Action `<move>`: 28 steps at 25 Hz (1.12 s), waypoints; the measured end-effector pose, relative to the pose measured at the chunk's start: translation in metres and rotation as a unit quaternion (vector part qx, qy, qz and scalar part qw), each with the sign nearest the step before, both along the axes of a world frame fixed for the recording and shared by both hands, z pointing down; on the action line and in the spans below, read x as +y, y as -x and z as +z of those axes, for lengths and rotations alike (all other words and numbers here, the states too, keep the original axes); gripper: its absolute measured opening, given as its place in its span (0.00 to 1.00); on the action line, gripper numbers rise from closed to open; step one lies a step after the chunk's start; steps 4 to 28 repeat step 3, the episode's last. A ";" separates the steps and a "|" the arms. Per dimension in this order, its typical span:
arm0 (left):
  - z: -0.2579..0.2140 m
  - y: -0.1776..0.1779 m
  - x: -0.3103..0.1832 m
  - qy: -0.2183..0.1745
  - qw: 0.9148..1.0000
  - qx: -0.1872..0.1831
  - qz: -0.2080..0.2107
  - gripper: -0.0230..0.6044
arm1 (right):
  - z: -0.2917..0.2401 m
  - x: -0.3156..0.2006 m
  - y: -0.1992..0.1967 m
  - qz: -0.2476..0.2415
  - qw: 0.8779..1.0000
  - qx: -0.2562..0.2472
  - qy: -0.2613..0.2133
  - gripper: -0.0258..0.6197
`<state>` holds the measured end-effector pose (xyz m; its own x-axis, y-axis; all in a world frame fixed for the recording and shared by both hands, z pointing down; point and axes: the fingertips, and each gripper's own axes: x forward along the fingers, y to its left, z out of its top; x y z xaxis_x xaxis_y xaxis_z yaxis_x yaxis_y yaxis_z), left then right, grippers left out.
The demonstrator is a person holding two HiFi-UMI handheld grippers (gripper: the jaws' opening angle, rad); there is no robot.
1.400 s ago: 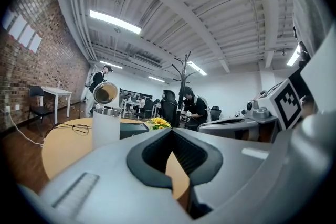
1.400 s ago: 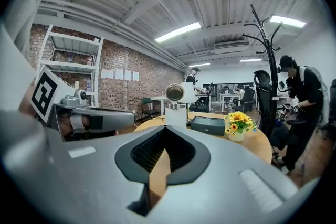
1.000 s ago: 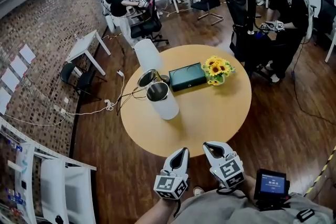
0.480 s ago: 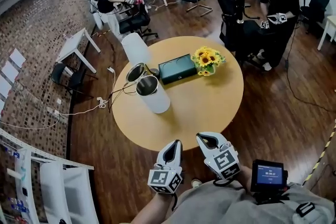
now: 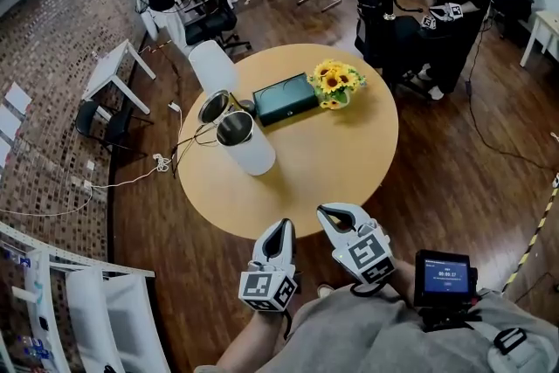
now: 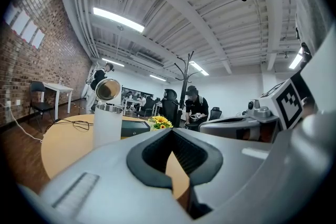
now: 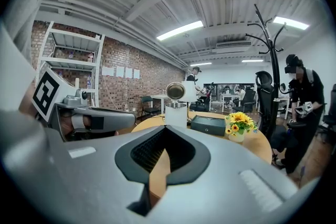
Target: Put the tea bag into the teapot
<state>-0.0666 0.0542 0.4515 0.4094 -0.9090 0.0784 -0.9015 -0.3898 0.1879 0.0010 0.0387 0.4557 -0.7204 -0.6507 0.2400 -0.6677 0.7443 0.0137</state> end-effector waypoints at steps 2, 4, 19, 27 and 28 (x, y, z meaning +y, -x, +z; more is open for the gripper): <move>-0.001 0.001 -0.002 0.000 1.000 0.002 -0.002 0.04 | 0.000 -0.002 0.002 -0.001 1.000 0.001 -0.002 0.05; -0.001 0.002 -0.003 0.000 1.000 0.003 -0.003 0.04 | 0.000 -0.003 0.002 -0.001 1.000 0.001 -0.003 0.05; -0.001 0.002 -0.003 0.000 1.000 0.003 -0.003 0.04 | 0.000 -0.003 0.002 -0.001 1.000 0.001 -0.003 0.05; -0.001 0.002 -0.003 0.000 1.000 0.003 -0.003 0.04 | 0.000 -0.003 0.002 -0.001 1.000 0.001 -0.003 0.05; -0.001 0.002 -0.003 0.000 1.000 0.003 -0.003 0.04 | 0.000 -0.003 0.002 -0.001 1.000 0.001 -0.003 0.05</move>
